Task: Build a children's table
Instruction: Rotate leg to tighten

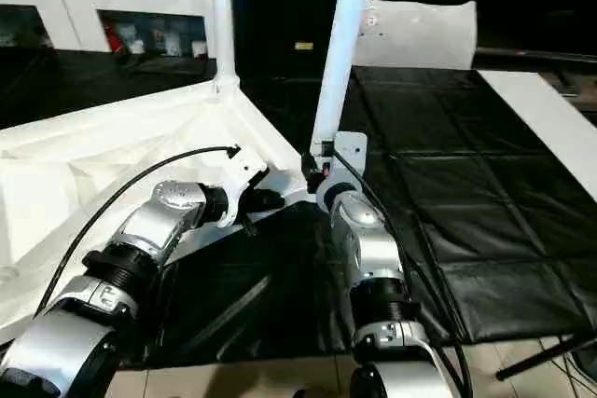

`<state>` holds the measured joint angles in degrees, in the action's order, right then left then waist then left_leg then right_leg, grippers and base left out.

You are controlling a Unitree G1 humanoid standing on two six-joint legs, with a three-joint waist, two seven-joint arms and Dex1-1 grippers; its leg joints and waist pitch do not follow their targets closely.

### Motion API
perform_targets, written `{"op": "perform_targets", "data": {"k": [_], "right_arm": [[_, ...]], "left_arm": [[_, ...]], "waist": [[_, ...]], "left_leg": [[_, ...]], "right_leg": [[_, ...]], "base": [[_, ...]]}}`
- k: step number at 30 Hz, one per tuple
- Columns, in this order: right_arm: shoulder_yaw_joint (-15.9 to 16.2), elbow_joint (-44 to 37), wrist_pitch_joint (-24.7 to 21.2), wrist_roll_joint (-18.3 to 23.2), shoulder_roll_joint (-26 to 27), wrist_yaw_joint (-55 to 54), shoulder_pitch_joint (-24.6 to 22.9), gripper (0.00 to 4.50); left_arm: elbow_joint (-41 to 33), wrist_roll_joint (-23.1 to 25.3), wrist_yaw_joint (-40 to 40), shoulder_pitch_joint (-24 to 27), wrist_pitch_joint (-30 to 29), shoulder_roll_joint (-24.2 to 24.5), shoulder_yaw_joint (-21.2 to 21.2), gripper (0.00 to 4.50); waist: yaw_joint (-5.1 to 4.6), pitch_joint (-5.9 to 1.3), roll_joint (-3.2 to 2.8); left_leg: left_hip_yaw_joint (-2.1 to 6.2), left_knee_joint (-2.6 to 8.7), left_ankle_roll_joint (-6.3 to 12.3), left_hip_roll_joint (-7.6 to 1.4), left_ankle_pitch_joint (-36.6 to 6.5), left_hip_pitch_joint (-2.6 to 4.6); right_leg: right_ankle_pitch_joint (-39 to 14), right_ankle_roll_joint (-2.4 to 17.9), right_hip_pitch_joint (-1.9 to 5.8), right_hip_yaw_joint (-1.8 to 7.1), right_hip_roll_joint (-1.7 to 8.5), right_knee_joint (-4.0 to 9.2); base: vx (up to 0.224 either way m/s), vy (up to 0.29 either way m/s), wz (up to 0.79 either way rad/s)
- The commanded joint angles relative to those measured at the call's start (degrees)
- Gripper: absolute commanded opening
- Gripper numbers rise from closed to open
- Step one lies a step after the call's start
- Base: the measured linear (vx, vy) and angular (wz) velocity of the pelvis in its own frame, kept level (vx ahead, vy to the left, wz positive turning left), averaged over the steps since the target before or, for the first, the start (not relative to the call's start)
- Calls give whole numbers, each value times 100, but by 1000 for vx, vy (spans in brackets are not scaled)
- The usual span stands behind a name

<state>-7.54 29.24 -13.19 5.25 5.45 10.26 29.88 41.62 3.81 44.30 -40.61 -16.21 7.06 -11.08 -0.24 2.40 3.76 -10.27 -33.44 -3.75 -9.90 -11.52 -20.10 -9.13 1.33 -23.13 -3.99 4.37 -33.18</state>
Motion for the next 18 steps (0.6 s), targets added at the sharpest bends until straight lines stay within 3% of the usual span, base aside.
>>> {"op": "perform_targets", "data": {"k": [1,4,8,14,16,18], "right_arm": [[495,50,-165,200,113,592,-167,303],[592,-188,-54,174,-212,1067,-321,318],[759,-612,164,246,-1274,2524,-647,354],[962,-908,214,507,-2267,4224,-784,400],[1053,-987,233,613,-2526,4688,-796,432],[1111,-1002,215,728,-2702,5063,-776,432]], "left_arm": [[-225,-258,-175,-4,302,-145,186,0],[-238,-228,115,59,420,31,116,0],[-273,-233,1049,212,924,488,-97,0],[-373,-239,2157,370,1341,945,-436,0],[-388,-256,2499,417,1463,1087,-525,0],[-403,-320,2792,443,1488,1178,-549,0]], "waist": [[44,-309,12],[33,-306,6],[32,-304,35],[116,-288,26],[130,-292,15],[160,-297,-5]], "left_leg": [[94,402,437,-309,-916,-12],[104,408,486,-318,-866,-26],[87,382,586,-311,-925,-39],[80,380,586,-343,-1021,9],[81,387,569,-374,-1031,22],[83,386,547,-379,-1077,34]], "right_leg": [[-1613,1008,283,292,445,376],[-1562,1018,292,283,433,377],[-1683,982,321,286,426,394],[-2034,981,272,281,436,429],[-1829,1067,263,288,428,394],[-1705,1161,259,280,427,373]], "base": [[0,0,0],[0,0,0],[0,0,0],[0,0,0],[0,0,0],[0,0,0]]}}
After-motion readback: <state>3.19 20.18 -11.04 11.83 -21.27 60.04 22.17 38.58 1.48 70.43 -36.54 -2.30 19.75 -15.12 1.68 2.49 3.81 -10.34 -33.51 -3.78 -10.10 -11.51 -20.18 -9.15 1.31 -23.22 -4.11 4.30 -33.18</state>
